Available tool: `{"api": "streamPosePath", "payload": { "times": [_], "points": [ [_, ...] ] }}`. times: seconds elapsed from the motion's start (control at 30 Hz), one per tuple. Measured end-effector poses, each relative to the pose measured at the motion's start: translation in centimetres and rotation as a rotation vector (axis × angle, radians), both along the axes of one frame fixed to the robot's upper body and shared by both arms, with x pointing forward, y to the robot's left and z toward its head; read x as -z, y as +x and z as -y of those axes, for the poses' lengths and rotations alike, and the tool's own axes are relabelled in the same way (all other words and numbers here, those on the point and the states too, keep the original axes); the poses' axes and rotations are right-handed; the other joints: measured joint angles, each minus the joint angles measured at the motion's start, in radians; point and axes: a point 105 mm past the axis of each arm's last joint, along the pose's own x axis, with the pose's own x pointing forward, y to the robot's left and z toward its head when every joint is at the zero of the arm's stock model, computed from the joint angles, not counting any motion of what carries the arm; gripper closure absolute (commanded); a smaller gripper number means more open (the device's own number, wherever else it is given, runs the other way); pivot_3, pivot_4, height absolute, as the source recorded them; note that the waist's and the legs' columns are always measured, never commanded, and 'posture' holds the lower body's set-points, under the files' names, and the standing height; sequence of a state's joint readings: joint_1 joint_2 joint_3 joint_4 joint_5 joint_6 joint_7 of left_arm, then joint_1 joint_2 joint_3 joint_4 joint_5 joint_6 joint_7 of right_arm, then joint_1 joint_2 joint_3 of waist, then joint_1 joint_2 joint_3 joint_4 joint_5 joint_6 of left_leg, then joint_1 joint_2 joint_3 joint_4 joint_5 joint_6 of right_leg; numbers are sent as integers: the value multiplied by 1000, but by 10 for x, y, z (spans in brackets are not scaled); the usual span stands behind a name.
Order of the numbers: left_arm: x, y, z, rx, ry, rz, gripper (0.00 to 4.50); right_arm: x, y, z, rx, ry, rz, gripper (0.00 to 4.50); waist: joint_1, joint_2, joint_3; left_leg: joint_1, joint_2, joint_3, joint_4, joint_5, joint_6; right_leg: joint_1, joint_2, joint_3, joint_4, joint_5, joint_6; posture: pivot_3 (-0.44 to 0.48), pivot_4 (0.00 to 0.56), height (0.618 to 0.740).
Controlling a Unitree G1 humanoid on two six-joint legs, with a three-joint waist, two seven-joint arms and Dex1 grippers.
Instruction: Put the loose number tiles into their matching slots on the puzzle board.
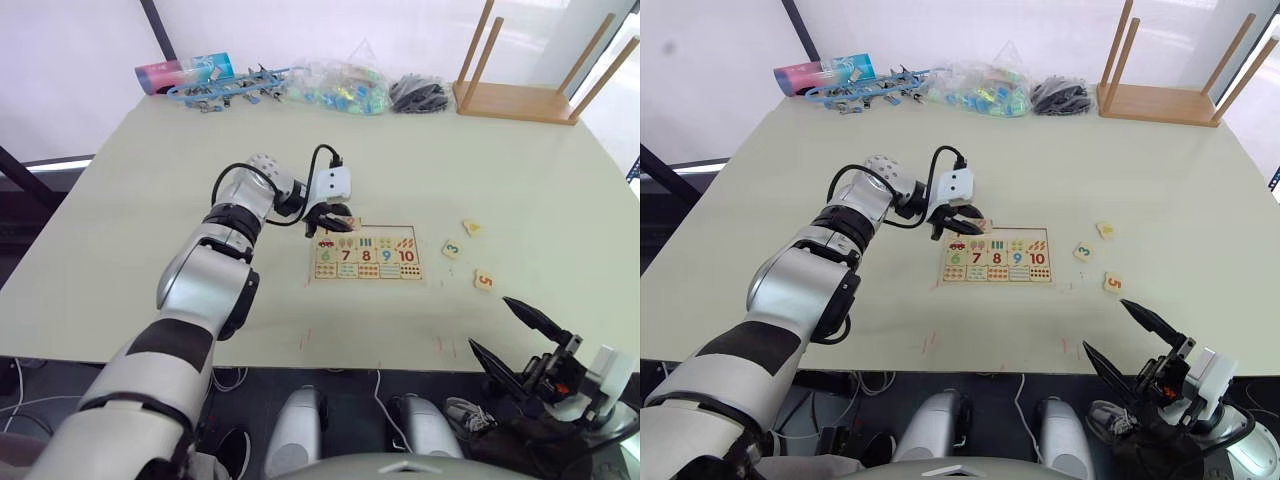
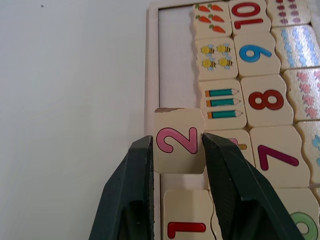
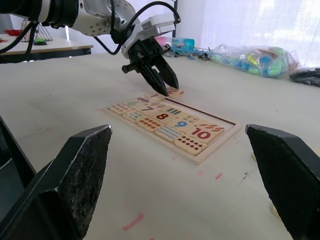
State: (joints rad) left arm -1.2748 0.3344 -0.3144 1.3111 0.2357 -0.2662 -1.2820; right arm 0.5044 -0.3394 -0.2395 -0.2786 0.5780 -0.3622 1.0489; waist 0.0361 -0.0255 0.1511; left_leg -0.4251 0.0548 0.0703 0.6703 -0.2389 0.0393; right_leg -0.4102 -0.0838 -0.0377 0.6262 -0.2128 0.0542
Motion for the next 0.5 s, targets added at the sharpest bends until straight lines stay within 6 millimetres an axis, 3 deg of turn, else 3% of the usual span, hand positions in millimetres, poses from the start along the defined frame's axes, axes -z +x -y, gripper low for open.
{"api": "streamPosePath", "payload": {
  "times": [0.5],
  "points": [
    [5, 4, -4, -37, 31, 13, 3545, -1, 0, -1, -8, -8, 9, 0, 0, 0, 0, 0, 0, 0, 0, 0, 0, 0, 0, 0, 0, 0, 0, 0, 150, 737]
  ]
}}
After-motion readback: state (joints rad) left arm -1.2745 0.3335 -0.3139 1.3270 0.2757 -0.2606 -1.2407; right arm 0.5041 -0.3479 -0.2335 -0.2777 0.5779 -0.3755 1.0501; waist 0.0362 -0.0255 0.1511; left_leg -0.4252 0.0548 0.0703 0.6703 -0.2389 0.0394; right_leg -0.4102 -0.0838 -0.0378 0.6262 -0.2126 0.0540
